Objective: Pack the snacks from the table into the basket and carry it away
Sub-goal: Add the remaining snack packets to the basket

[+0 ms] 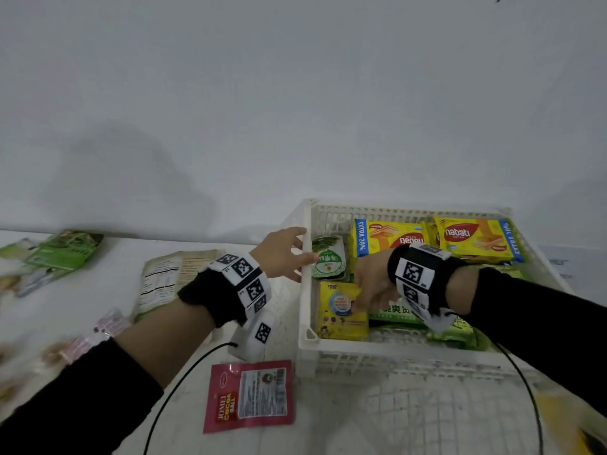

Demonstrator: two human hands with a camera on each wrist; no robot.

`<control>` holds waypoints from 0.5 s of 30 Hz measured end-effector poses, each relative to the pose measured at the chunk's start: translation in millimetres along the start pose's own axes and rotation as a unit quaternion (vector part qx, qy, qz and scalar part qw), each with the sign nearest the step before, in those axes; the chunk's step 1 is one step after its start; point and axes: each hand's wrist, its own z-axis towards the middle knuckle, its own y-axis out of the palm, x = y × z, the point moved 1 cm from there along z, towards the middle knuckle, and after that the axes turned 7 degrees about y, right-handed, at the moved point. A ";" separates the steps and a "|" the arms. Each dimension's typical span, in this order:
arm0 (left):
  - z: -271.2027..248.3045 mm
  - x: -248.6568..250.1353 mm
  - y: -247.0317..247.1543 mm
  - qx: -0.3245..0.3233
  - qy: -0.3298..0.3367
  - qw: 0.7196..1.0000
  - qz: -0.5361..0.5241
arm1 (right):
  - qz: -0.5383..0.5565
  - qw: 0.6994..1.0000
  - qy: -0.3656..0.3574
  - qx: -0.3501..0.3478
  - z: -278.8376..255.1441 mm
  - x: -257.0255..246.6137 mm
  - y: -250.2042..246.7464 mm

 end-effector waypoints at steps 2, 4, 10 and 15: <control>-0.4 -1.2 0.0 -0.001 0.003 1.000 -0.006 | -0.028 0.998 -0.012 -0.056 0.3 -4.7 2.7; -0.6 -2.4 -0.3 0.001 0.002 1.000 -0.013 | -0.036 0.998 -0.032 -0.052 1.6 -9.7 6.4; -0.8 -7.9 -0.1 0.006 0.006 0.999 -0.051 | 0.022 0.999 -0.027 -0.024 5.9 -5.8 11.5; -9.3 -9.8 -0.3 0.000 0.026 0.997 -0.071 | 0.030 0.999 -0.034 -0.002 -2.9 -3.8 11.9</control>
